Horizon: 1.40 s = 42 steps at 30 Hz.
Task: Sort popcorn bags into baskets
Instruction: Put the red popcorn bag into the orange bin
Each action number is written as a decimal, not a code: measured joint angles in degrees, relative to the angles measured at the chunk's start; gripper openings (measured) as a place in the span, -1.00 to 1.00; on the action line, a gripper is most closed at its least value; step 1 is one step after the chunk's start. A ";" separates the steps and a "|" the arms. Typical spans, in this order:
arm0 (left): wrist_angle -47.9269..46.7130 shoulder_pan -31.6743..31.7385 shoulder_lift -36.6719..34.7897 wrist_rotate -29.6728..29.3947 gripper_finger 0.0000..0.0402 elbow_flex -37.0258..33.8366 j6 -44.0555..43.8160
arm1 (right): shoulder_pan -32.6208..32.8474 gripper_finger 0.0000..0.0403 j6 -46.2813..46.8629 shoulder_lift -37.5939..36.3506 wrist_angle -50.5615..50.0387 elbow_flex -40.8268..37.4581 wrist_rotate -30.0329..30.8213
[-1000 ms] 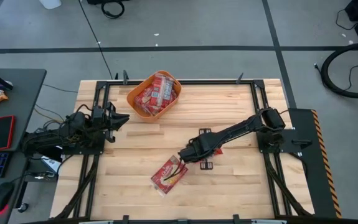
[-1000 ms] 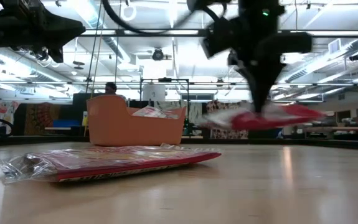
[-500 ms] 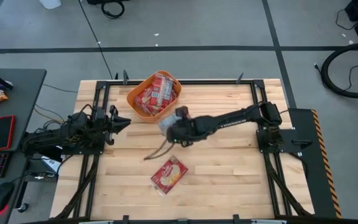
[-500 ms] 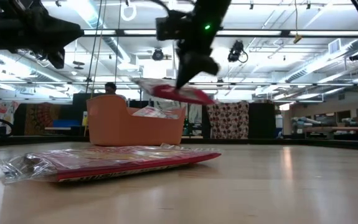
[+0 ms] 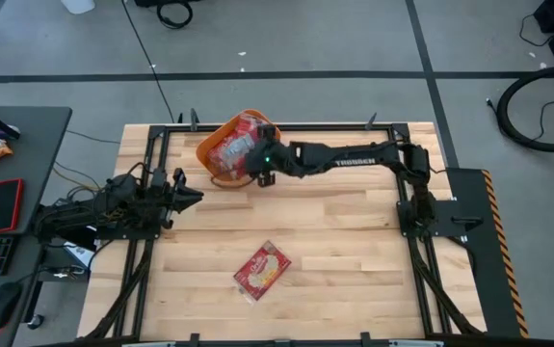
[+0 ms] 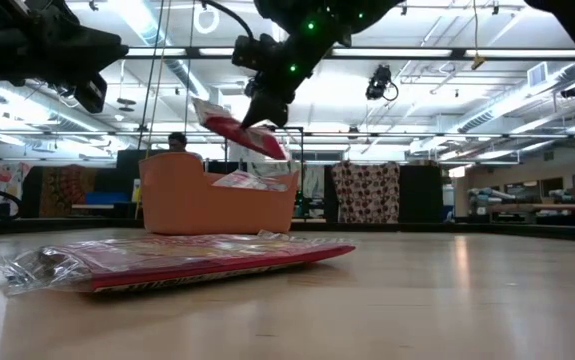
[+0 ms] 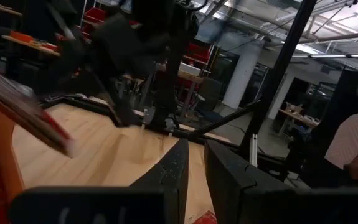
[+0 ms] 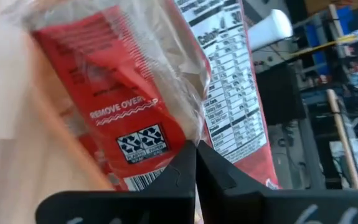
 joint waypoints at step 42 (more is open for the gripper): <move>6.68 0.04 -0.02 -7.60 -0.72 0.02 6.71 | -18.36 -0.76 9.92 11.28 12.59 3.12 -25.08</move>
